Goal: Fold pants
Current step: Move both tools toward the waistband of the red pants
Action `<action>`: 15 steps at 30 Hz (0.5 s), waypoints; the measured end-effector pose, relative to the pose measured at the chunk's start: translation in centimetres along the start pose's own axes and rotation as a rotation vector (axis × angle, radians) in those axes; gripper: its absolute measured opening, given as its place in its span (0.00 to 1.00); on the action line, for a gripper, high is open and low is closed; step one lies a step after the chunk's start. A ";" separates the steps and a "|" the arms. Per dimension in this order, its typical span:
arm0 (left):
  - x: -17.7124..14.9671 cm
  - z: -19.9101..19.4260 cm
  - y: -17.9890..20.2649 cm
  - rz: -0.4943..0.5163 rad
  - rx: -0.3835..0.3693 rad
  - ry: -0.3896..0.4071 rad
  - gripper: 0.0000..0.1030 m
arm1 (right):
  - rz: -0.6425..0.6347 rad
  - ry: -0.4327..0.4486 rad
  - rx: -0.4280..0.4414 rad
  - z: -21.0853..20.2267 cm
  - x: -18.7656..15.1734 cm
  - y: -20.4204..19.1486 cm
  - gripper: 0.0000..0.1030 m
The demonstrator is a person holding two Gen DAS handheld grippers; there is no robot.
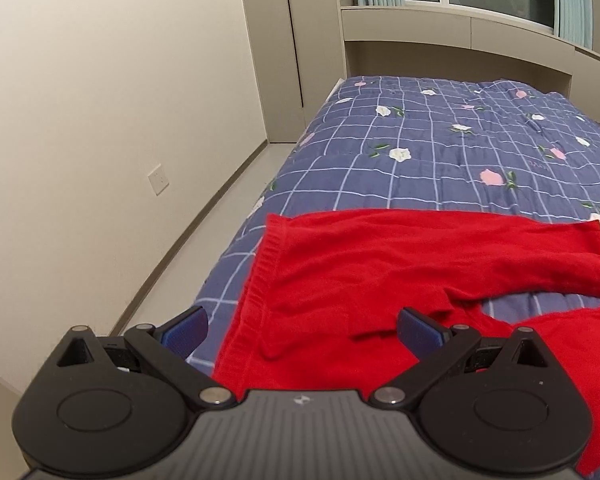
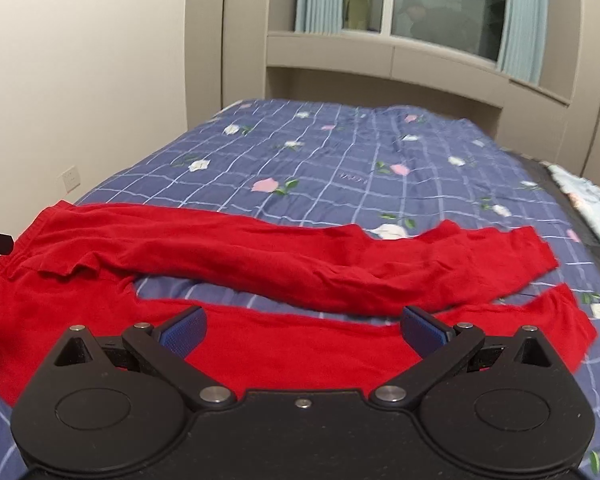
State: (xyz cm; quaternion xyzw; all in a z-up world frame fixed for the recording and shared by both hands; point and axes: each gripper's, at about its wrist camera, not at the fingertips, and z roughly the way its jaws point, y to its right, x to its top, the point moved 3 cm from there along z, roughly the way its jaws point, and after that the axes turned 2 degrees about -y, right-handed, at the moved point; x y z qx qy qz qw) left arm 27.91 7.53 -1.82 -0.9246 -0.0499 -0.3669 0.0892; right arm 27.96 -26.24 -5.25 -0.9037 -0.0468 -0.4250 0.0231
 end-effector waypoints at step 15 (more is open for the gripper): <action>5.0 4.6 0.4 0.056 -0.037 0.035 1.00 | -0.054 -0.065 0.013 6.5 5.1 -0.3 1.00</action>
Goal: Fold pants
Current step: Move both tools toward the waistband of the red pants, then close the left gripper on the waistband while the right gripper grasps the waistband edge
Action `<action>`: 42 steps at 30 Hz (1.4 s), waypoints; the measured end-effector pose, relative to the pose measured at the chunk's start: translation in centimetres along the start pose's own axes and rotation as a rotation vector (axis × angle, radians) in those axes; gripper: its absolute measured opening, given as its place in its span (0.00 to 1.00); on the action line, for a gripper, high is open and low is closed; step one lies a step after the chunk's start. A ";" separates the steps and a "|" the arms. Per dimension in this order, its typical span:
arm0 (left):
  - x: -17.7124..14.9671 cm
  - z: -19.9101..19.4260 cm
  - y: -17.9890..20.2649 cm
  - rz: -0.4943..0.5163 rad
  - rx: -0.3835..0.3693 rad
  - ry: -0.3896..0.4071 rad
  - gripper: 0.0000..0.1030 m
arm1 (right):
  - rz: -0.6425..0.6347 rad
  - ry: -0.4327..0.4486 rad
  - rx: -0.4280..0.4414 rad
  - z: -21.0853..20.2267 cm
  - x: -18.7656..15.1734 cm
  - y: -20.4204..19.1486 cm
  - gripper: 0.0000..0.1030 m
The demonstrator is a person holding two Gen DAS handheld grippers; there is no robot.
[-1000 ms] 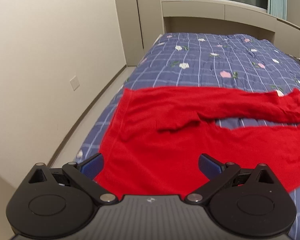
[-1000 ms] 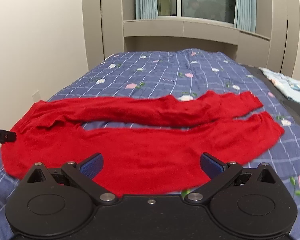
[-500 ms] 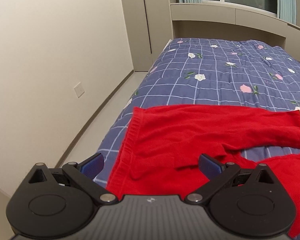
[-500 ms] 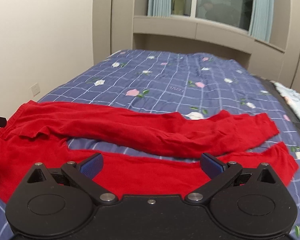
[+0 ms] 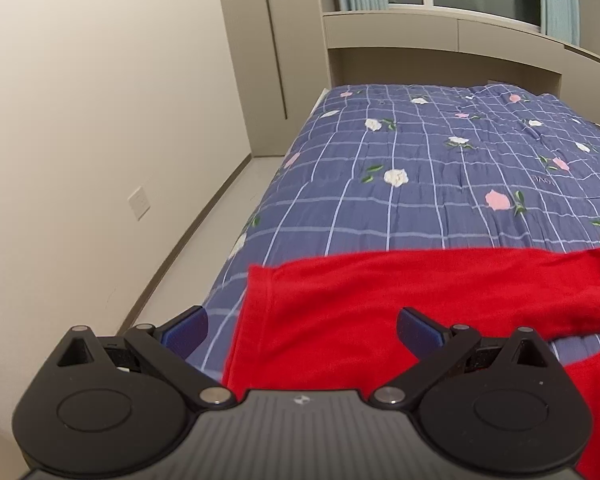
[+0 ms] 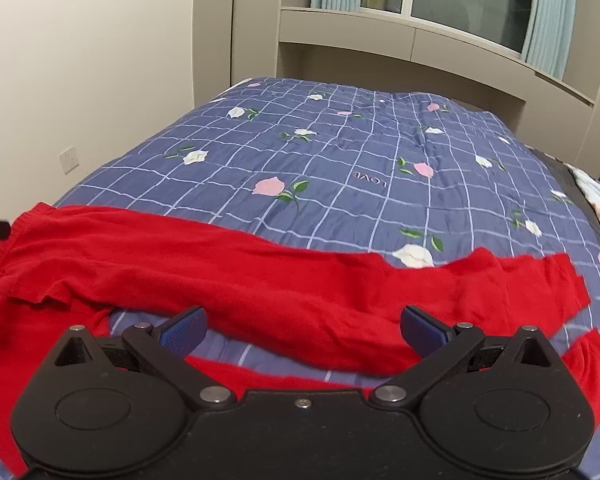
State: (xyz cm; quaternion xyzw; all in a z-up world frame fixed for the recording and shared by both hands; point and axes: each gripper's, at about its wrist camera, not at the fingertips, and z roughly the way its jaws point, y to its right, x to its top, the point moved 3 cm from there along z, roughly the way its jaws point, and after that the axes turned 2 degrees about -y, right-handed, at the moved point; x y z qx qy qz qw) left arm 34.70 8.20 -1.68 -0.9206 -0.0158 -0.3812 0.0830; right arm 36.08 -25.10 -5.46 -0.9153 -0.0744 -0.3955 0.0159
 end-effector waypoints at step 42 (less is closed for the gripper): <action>4.1 13.1 5.6 0.499 -0.192 -0.069 1.00 | -0.353 -0.127 0.395 16.6 4.9 3.0 1.00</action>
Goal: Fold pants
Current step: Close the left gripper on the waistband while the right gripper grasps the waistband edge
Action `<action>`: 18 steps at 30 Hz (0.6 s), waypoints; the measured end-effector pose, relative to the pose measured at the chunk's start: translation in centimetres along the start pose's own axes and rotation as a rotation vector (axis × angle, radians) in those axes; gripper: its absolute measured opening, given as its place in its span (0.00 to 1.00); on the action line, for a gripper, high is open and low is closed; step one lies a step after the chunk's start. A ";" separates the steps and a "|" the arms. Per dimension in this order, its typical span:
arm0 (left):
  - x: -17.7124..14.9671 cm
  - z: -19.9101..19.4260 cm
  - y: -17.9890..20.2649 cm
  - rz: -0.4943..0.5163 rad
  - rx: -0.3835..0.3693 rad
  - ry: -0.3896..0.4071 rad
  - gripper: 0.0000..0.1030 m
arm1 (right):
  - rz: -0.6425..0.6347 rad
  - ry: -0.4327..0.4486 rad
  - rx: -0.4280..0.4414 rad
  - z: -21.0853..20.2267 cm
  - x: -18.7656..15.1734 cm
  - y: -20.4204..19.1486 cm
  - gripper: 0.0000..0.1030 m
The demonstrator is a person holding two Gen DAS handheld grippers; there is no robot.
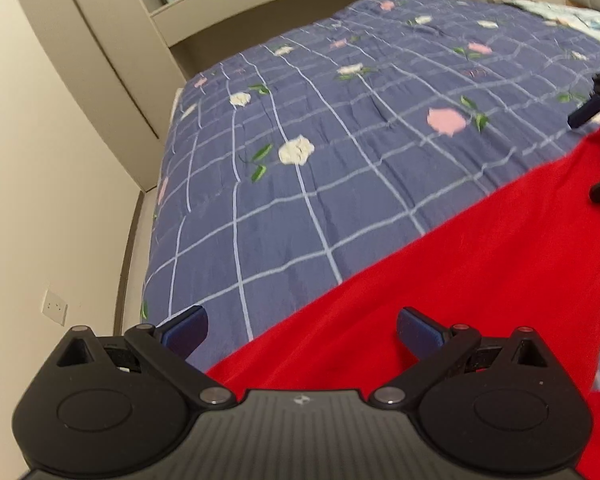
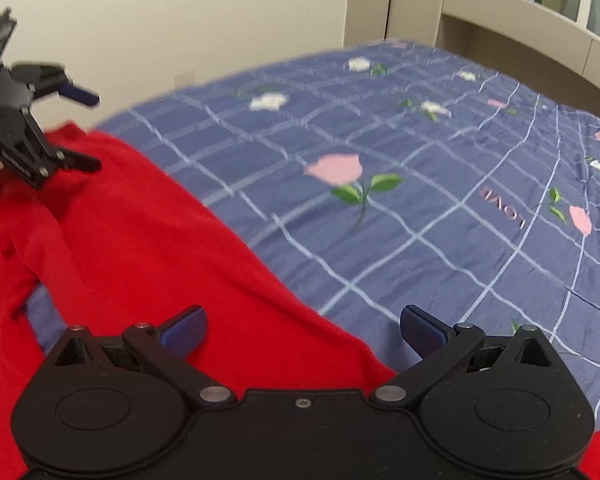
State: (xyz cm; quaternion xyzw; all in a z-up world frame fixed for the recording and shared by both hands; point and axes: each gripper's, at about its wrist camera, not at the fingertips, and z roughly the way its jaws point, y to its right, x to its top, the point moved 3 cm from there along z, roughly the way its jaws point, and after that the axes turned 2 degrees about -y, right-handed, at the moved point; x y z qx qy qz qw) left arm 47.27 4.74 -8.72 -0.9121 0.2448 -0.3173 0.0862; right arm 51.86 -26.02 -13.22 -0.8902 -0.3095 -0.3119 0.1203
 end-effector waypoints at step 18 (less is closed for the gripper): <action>0.0 2.6 -5.3 -0.056 -0.159 -0.077 0.92 | 0.113 -0.057 0.120 0.2 0.5 4.3 0.78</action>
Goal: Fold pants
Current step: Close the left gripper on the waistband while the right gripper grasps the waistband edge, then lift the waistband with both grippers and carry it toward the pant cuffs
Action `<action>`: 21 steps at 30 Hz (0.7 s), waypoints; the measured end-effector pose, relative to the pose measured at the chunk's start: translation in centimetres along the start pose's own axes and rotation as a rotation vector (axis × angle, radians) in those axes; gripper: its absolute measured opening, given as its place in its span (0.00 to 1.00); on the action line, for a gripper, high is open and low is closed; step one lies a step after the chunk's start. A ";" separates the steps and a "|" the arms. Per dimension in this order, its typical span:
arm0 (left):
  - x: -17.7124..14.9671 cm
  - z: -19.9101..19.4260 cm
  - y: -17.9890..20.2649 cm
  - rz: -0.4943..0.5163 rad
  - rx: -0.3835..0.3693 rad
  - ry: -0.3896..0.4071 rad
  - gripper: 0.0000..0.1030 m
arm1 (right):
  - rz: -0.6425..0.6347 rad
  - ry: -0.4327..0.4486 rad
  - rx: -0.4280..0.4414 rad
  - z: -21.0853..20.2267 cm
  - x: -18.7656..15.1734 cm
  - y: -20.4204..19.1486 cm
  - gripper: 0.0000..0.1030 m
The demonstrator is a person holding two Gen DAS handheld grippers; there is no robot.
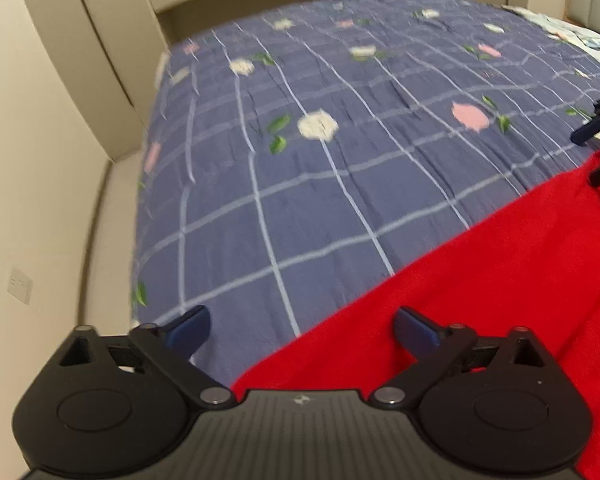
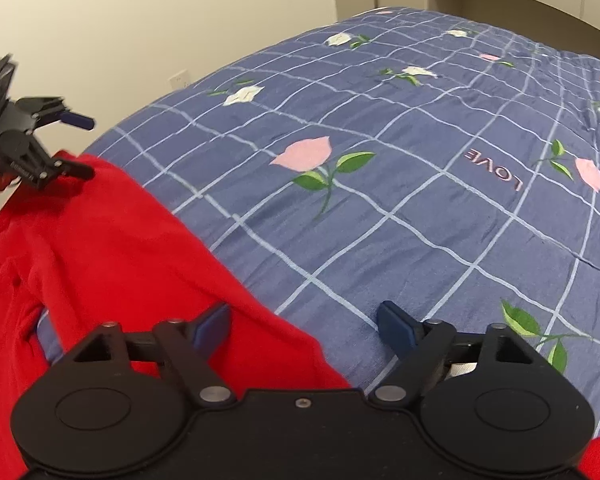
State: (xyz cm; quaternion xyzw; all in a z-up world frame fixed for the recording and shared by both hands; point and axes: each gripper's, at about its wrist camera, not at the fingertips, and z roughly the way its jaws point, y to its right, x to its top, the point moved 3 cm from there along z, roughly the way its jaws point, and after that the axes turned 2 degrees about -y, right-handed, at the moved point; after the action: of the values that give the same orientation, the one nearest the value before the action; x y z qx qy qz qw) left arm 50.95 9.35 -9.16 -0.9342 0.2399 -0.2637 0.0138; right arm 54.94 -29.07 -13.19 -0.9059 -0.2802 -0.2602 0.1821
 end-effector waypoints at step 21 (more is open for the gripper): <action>1.8 -4.8 -0.5 -0.134 0.059 0.102 0.04 | -0.188 0.112 -0.192 -3.0 5.4 -3.3 0.00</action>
State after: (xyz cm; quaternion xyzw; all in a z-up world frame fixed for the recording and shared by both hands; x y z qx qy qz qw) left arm 50.12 9.47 -4.05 -0.9327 0.1692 -0.3183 0.0114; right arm 55.61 -25.72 -7.08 -0.8729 -0.3270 -0.3520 0.0851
